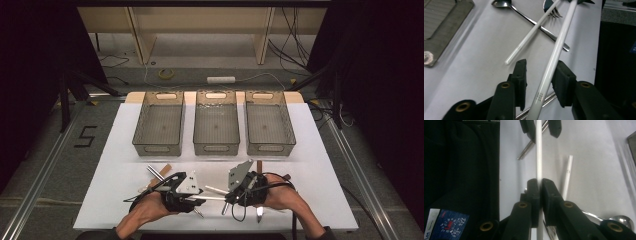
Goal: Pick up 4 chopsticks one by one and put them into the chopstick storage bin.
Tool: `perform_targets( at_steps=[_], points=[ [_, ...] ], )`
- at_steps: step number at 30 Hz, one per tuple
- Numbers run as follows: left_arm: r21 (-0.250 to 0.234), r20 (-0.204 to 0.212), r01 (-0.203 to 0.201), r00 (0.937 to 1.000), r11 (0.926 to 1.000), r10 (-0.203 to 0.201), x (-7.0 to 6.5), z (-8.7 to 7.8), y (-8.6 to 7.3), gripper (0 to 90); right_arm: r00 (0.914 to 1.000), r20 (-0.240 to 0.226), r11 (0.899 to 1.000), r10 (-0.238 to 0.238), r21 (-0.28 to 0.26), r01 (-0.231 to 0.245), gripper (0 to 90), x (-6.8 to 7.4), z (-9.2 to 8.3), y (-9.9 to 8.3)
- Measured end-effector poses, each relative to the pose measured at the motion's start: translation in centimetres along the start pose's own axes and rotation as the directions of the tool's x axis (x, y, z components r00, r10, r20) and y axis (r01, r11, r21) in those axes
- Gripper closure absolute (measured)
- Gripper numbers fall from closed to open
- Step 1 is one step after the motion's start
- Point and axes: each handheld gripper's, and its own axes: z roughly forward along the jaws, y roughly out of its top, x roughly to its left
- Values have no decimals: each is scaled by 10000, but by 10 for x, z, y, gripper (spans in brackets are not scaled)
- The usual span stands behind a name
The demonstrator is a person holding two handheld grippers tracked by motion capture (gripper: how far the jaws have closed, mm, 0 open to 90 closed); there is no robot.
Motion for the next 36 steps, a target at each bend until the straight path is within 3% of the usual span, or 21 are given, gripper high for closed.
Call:
perform_targets(
  at_steps=[6,11,14,16,17,19,21,22,23,24,27,31,32,36],
  points=[
    [87,156,-169,9997,9998,168,-3,0,1,730,9998,-101,9998,-187,32,188,854,0,-2,-1],
    [138,174,-588,9981,9982,585,-7,1,1,757,9992,-190,9994,-357,-6,357,852,0,-1,-3],
    [192,229,-1071,9940,9941,1067,-11,1,2,783,9988,-265,9991,-417,55,418,838,-1,-2,-4],
    [180,405,-1289,9909,9915,1281,-14,2,2,822,9999,-120,9996,75,-273,-79,785,-7,-5,-7],
    [208,388,-1238,9917,9921,1229,-15,3,2,822,9999,-120,9996,75,-273,-79,785,-7,-5,-7],
    [385,375,-1349,9903,9901,1335,-15,4,1,823,9980,-58,9965,627,-555,-629,664,-13,-11,-12],
    [392,355,-1267,9915,9912,1254,-15,4,0,823,9961,106,9941,875,-653,-866,647,-16,-13,-14],
    [410,297,-1270,9916,9911,1259,-14,4,1,823,9920,286,9872,1227,-1062,-1191,589,-18,-19,-17],
    [383,137,-1126,9936,9929,1121,-13,4,1,823,9920,286,9872,1227,-1062,-1191,589,-18,-19,-17],
    [399,28,-1015,9948,9940,1014,-11,4,0,823,9850,595,9781,1621,-1420,-1524,521,-18,-24,-16],
    [474,-305,-618,9975,9970,633,-4,1,-3,823,9790,970,9743,1793,-1554,-1630,472,-16,-28,-15],
    [401,-714,-53,9974,9992,82,5,-4,-7,823,9528,1713,9493,2508,-2362,-2074,398,-14,-36,-14],
    [323,-816,72,9967,9995,-45,7,-6,-7,823,9528,1713,9493,2508,-2362,-2074,398,-14,-36,-14],
    [148,-1124,603,9919,9981,-583,14,-13,-10,823,9458,1672,9269,2783,-3049,-2188,382,-11,-41,-19]
  ],
)
